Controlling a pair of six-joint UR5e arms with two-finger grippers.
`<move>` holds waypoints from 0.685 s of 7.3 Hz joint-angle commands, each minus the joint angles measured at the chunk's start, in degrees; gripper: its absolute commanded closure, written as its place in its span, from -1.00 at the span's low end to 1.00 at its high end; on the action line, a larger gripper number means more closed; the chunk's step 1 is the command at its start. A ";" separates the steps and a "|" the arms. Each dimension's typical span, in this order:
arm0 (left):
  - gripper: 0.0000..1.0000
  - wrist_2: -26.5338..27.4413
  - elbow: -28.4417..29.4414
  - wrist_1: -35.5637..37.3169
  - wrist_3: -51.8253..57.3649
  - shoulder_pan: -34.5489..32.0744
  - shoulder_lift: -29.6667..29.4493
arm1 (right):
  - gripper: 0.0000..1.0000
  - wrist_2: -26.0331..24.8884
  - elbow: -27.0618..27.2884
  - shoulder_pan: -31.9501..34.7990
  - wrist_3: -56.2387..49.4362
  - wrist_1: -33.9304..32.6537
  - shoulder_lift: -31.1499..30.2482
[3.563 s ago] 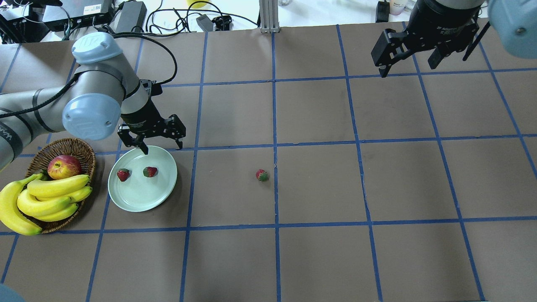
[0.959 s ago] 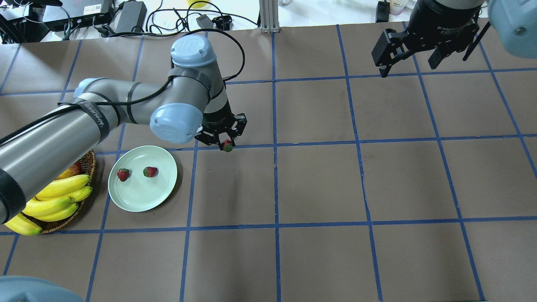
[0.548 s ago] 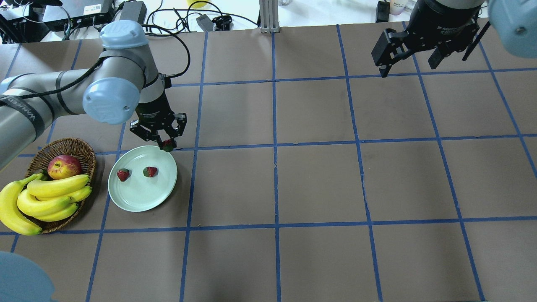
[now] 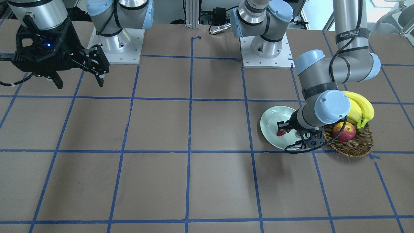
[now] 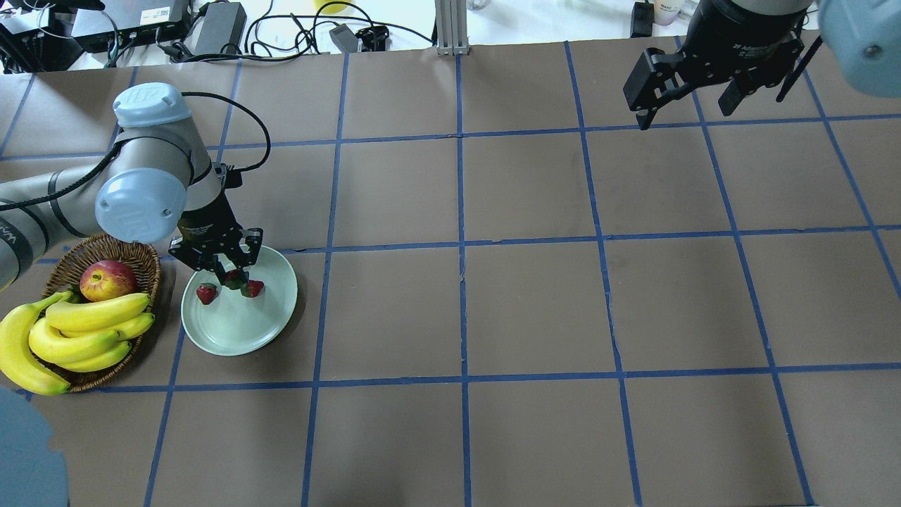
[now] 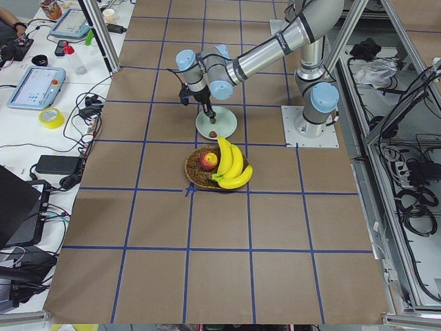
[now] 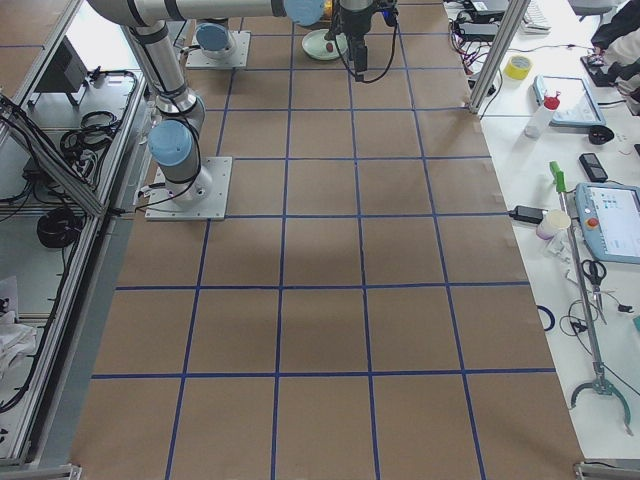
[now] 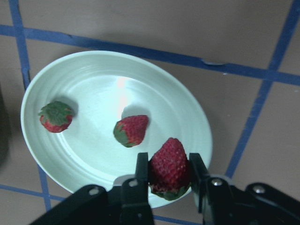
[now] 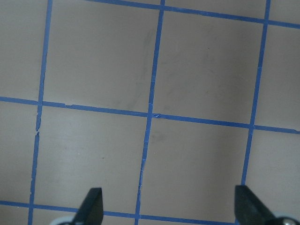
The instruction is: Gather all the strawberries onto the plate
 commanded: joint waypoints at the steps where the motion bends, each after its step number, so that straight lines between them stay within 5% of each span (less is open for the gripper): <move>1: -0.99 0.01 0.03 -0.01 0.20 0.13 0.22 | -1.00 0.00 0.00 0.00 -0.01 -0.04 0.00; 5: -1.00 -0.86 7.30 -3.94 4.55 -2.41 5.48 | -1.00 0.00 0.00 0.00 -0.01 -0.04 0.00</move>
